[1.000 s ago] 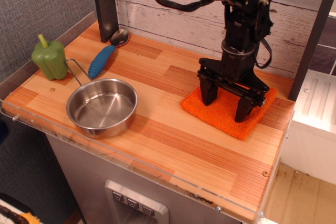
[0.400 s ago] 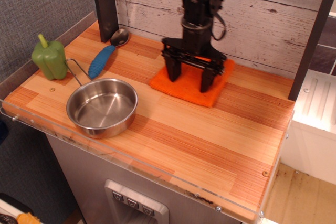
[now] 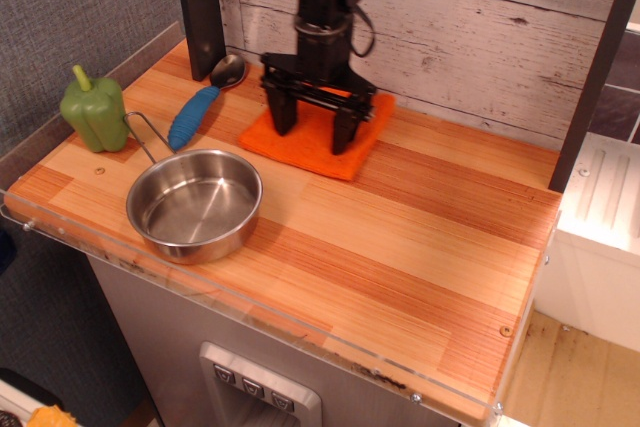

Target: Move the orange towel behind the metal pot next to the blue scoop.

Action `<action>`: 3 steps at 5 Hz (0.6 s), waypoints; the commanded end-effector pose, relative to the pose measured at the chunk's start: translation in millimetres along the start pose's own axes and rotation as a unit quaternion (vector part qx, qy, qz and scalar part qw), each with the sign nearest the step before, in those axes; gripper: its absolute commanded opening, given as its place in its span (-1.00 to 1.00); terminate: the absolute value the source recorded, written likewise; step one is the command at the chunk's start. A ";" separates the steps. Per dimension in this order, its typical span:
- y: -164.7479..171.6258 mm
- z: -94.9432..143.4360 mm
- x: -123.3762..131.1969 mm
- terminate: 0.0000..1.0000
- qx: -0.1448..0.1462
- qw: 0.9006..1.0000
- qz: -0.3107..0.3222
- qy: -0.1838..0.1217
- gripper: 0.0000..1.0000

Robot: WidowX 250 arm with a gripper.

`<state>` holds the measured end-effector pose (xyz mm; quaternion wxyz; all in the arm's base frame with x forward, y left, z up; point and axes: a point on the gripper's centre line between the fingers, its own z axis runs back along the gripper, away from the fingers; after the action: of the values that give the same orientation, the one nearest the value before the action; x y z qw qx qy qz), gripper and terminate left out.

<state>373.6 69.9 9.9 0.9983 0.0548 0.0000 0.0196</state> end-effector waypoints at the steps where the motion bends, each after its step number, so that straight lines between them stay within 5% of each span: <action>1: 29.7 7.9 -2.5 -1.00 -0.006 0.999 -0.051 -0.002 1.00; 3: 3.5 43.4 12.1 -1.00 -0.068 0.992 -0.074 -0.070 1.00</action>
<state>378.8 66.9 25.7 0.9978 -0.0247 -0.0308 -0.0525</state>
